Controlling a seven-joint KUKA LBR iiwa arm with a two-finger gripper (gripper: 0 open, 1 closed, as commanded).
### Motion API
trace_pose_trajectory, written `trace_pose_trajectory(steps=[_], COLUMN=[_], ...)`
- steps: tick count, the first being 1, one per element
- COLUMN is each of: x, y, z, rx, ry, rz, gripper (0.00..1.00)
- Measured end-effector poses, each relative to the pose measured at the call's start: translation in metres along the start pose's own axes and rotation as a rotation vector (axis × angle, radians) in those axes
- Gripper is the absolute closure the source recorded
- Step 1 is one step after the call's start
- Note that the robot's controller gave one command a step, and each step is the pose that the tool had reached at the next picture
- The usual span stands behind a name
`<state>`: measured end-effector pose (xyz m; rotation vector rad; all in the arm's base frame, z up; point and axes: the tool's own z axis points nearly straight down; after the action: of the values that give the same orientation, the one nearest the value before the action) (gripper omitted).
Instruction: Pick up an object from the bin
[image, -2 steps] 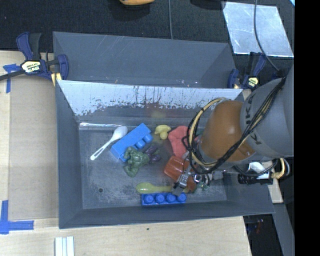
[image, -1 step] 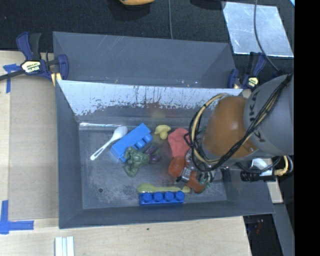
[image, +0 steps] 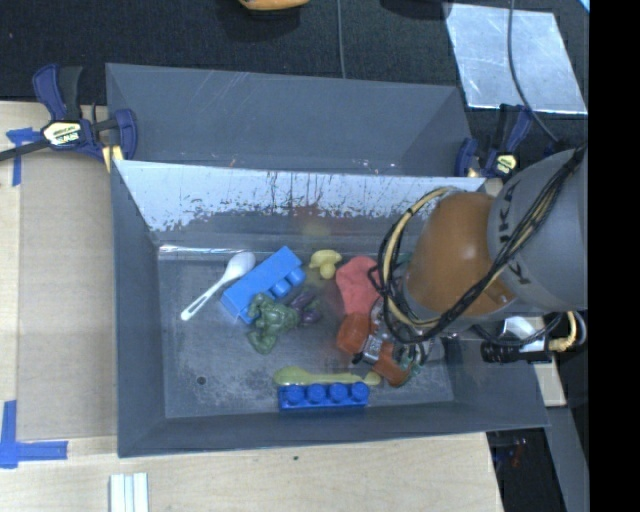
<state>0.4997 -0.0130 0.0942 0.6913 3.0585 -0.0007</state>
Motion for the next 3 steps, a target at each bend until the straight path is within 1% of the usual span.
trace_pose_trajectory(steps=[1, 2, 3], x=[0.0, 0.001, 0.0], y=[0.0, -0.001, -0.001], z=[-0.012, -0.04, -0.078], rx=[0.0, 0.002, 0.002], ry=[0.0, 0.003, 0.003], rz=[-0.001, -0.001, -0.002], gripper=[1.0, 1.0, 1.0])
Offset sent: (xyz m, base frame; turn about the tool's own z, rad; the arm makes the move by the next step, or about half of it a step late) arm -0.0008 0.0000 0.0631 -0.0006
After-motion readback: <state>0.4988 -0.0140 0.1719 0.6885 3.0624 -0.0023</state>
